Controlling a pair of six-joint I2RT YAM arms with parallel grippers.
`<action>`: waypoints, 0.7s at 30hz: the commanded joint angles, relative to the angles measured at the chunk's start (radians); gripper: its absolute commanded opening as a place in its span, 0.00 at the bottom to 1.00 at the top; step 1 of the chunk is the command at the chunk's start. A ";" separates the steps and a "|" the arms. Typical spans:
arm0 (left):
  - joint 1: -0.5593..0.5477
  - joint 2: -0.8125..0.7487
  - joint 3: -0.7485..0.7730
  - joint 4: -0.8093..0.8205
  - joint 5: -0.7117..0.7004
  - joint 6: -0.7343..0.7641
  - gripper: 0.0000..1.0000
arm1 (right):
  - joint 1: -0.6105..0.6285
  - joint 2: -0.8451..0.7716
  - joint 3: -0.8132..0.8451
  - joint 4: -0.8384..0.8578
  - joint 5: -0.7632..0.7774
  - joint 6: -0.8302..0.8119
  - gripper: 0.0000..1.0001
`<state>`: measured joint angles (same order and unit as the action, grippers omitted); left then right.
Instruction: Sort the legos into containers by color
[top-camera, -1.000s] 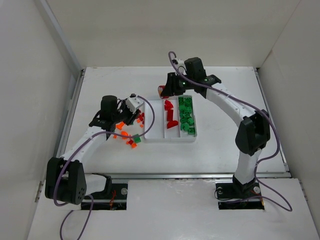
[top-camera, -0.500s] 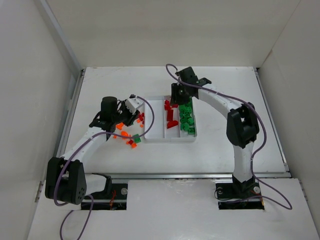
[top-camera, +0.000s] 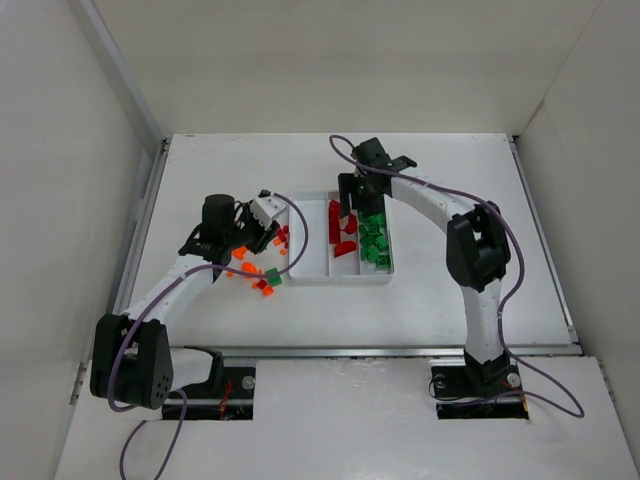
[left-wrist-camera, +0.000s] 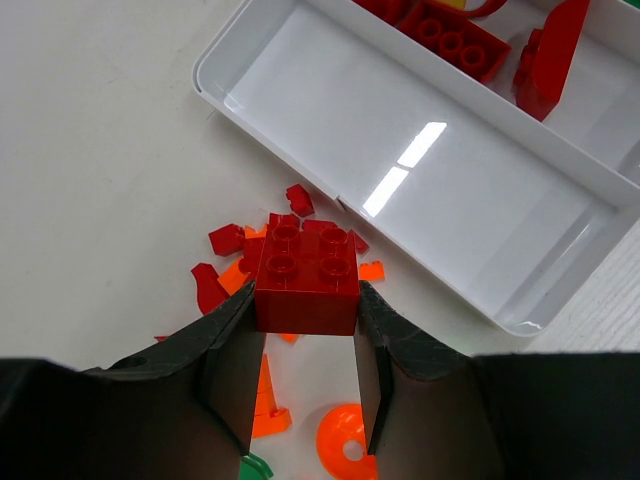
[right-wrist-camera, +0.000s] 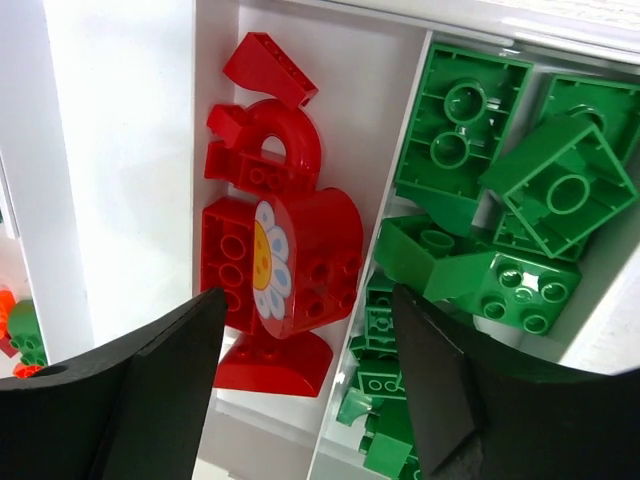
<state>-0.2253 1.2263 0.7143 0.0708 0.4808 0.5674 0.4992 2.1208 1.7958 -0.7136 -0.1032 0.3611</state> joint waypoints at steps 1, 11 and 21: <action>0.000 -0.004 0.007 0.032 0.007 -0.017 0.00 | 0.007 -0.096 0.057 -0.010 0.039 -0.011 0.73; -0.160 0.165 0.140 0.053 0.085 0.006 0.00 | -0.097 -0.317 -0.090 0.083 0.048 -0.011 0.77; -0.391 0.455 0.347 -0.015 0.050 0.150 0.00 | -0.143 -0.421 -0.297 0.125 0.048 -0.030 0.77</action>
<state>-0.6056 1.6474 0.9955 0.0841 0.5228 0.6685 0.3557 1.7393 1.5280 -0.6258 -0.0597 0.3435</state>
